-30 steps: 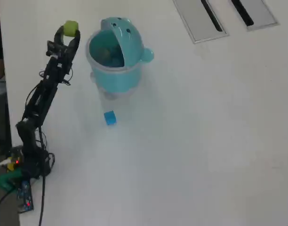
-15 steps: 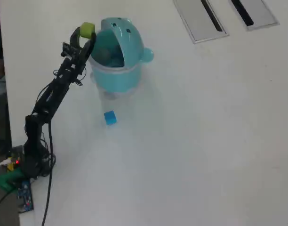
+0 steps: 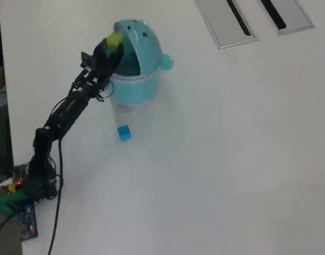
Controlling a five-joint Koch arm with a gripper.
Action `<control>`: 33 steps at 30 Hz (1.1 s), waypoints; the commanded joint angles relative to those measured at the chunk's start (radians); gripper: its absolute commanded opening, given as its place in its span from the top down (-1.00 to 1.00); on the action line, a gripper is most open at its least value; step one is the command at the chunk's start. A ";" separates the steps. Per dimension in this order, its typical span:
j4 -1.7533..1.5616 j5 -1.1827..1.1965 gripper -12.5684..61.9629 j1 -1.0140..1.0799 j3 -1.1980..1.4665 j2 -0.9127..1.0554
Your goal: Grasp RGB lego blocks and put them in the bin one by one.
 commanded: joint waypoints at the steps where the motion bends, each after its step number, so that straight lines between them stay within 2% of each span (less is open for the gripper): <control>1: -0.100 -0.048 0.18 0.011 -0.034 0.037; 9: -0.092 -0.123 0.00 0.005 0.034 0.098; 16: -0.087 -0.129 -0.04 0.012 0.114 0.183; 33: 0.040 -0.028 -0.09 -0.032 0.667 0.614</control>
